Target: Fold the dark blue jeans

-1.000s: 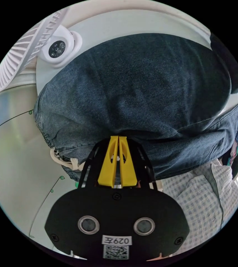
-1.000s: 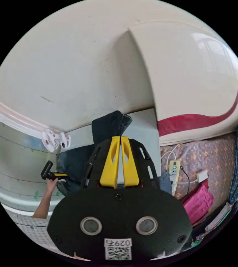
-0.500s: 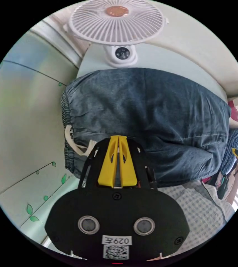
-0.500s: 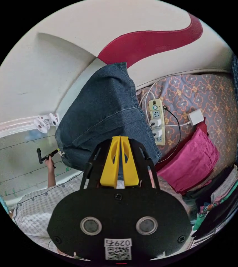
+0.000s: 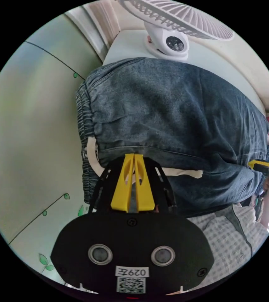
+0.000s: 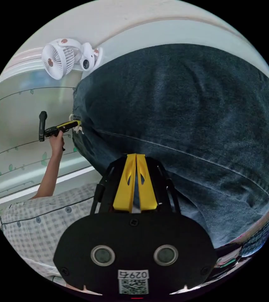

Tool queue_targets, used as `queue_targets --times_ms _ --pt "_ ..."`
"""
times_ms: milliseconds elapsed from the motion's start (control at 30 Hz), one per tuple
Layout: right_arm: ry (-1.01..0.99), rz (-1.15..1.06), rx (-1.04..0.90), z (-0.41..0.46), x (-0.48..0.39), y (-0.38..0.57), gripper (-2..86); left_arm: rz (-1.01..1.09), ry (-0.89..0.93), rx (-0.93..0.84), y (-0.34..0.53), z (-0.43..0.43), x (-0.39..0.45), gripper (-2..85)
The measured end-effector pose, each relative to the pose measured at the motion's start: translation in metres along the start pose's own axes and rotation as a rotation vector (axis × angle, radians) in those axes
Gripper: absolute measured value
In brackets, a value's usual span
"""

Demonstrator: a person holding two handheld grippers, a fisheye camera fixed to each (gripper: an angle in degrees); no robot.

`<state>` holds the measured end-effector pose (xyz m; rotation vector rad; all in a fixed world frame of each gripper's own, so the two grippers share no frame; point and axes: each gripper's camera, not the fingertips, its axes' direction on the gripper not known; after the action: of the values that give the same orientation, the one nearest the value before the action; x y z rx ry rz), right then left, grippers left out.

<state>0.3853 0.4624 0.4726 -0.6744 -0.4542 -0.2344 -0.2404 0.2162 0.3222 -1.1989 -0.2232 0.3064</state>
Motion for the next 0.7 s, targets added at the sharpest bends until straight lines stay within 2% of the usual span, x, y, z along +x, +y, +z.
queue_targets --times_ms 167,300,367,433,500,633,700 --pt "0.127 0.006 0.102 0.012 -0.029 0.010 -0.6 0.089 -0.085 -0.028 -0.014 -0.001 -0.009 -1.0" --pt "0.304 0.046 0.151 0.020 -0.053 0.017 -0.5 0.092 -0.024 0.015 -0.013 -0.002 -0.037 -1.0" --pt "0.321 0.065 0.121 0.024 -0.053 0.025 -0.5 0.099 0.017 0.011 -0.012 -0.002 -0.051 -1.0" --pt "0.257 0.086 0.156 0.020 -0.044 0.051 -0.5 0.117 0.044 0.000 -0.010 -0.002 -0.062 -1.0" --pt "0.137 0.145 0.314 0.000 -0.021 0.114 -0.5 0.137 0.064 -0.029 -0.005 0.000 -0.073 -1.0" --pt "0.135 0.379 0.440 -0.023 0.044 0.236 -0.5 0.153 0.005 -0.032 0.023 -0.008 -0.086 -1.0" --pt "0.129 0.544 0.478 -0.030 0.092 0.312 -0.5 0.168 0.058 0.008 0.055 -0.019 -0.088 -1.0"
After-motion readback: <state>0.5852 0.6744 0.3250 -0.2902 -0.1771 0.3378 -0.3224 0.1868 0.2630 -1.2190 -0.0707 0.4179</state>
